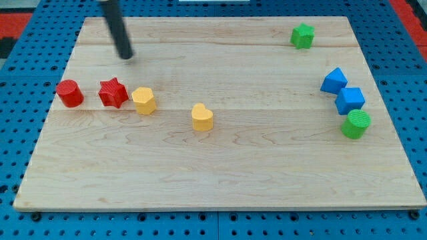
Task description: Move the red blocks and green star towards the bottom of the board
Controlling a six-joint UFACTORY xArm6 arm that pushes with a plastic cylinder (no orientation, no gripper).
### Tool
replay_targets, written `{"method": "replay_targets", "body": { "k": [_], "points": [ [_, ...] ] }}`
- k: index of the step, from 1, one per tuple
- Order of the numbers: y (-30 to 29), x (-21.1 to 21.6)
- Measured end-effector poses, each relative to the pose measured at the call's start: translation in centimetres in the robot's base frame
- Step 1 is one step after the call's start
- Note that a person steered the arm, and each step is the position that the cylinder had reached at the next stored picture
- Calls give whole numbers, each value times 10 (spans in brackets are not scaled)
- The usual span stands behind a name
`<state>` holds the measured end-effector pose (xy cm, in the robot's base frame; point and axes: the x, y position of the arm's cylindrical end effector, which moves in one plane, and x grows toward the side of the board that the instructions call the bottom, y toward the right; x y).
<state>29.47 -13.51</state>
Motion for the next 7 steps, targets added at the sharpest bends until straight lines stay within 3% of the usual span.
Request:
{"method": "replay_targets", "body": {
  "k": [2,3,4,6,7],
  "points": [
    [222,-88],
    [272,-103],
    [306,-88],
    [307,-25],
    [323,-25]
  ]
}}
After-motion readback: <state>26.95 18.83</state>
